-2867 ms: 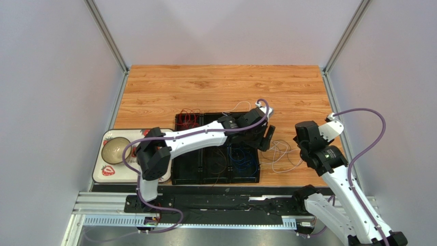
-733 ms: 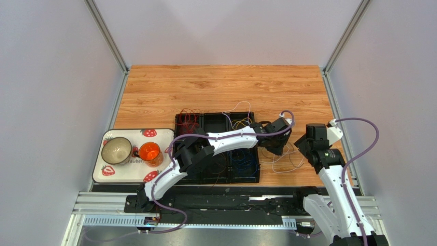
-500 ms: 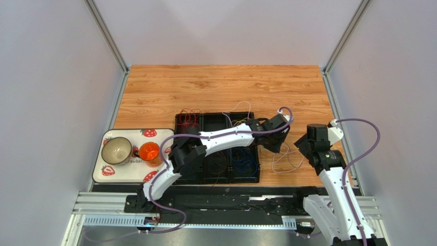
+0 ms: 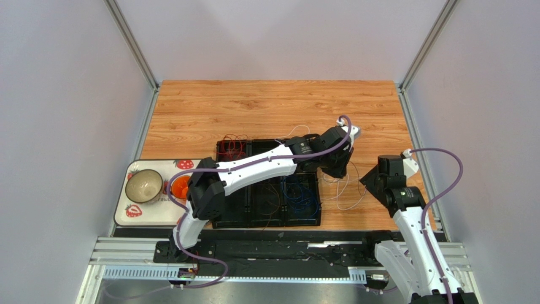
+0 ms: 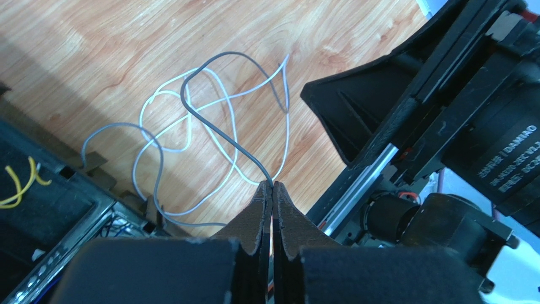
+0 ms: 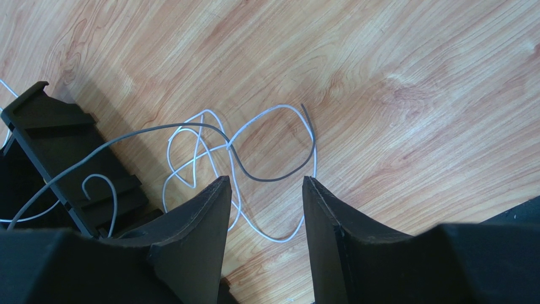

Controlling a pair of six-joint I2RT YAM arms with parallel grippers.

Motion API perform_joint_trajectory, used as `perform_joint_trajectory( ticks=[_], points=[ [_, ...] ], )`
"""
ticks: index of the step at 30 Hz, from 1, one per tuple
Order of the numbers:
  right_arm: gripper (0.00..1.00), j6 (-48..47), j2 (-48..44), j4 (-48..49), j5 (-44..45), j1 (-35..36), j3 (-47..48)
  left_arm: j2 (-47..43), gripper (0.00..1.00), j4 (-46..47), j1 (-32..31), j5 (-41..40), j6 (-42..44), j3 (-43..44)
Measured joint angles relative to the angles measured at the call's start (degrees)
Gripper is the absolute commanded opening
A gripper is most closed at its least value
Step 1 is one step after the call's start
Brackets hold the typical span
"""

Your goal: Untangle the cables

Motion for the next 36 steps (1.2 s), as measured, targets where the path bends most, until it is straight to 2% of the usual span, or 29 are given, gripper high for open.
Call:
perform_joint_trajectory(
  ticks=[17, 23, 33, 36],
  points=[
    [0.46, -1.8, 0.7, 5.1, -7.5, 0.0, -2.4, -10.4, 0.0, -2.5, 0.0, -4.1, 1.6, -1.8],
    [0.45, -1.9, 0.3, 6.8, -9.5, 0.0, -2.4, -11.4, 0.0, -2.3, 0.0, -4.8, 1.7, -4.1],
    [0.47, -0.8, -9.4, 9.7, -11.8, 0.0, -2.5, -11.4, 0.0, -2.6, 0.0, -5.0, 1.7, -5.8],
    [0.47, 0.6, -9.0, 10.5, -11.3, 0.0, -2.5, -11.4, 0.0, -2.3, 0.0, -5.0, 1.7, -6.2]
  ],
)
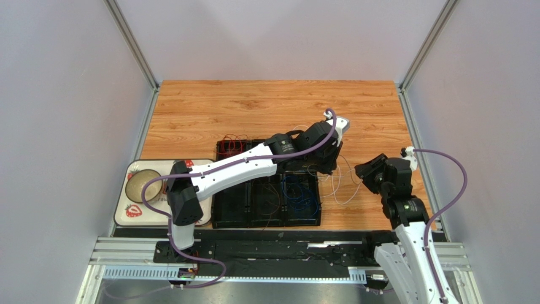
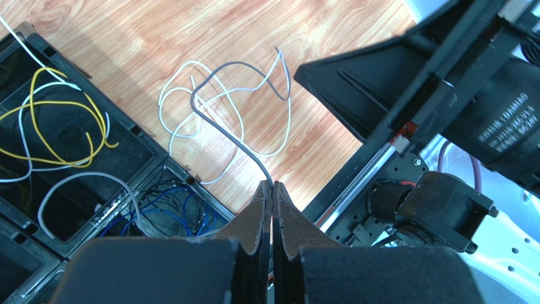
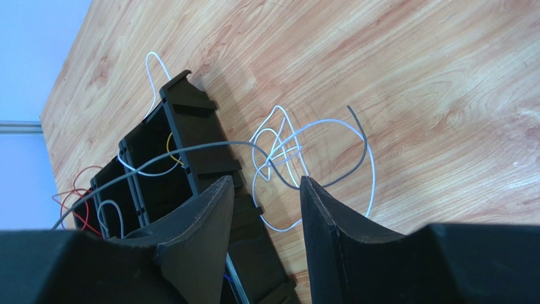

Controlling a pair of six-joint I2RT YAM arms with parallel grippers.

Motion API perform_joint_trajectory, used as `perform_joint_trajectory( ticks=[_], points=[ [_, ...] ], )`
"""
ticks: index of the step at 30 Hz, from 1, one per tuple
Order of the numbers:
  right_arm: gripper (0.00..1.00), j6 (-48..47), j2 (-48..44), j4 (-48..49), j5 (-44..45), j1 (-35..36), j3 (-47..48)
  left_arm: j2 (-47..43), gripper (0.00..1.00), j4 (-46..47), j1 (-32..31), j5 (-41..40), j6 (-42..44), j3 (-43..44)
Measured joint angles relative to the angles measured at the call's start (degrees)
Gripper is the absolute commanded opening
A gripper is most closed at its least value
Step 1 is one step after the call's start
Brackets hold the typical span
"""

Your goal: Untangle the cables

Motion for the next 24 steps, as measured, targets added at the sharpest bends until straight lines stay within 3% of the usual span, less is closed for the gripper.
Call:
perform_joint_trajectory(
  ticks=[17, 18, 19, 21, 22, 24],
  points=[
    [0.43, 5.3, 13.9, 7.5, 0.2, 0.0, -0.6, 0.0, 0.0, 1.6, 0.0, 0.5, -0.2, -2.4],
    [0.39, 5.3, 14.1, 7.9, 0.2, 0.0, -0.9, 0.0, 0.0, 1.7, 0.0, 0.5, -0.2, -2.5],
    [0.26, 5.3, 14.4, 8.4, 0.2, 0.0, -1.2, 0.0, 0.0, 1.7, 0.0, 0.5, -0.2, -2.6],
    [0.13, 5.1, 15.4, 9.1, 0.3, 0.0, -1.8, -0.1, 0.0, 1.9, 0.0, 0.5, -0.2, -2.7],
    [0.01, 5.3, 16.0, 9.2, 0.3, 0.0, -1.9, -0.1, 0.0, 2.0, 0.0, 0.5, -0.3, -2.8],
    [0.0, 5.2, 17.3, 9.7, 0.2, 0.0, -1.9, -0.1, 0.0, 2.2, 0.0, 0.5, -0.2, -2.9]
  ],
)
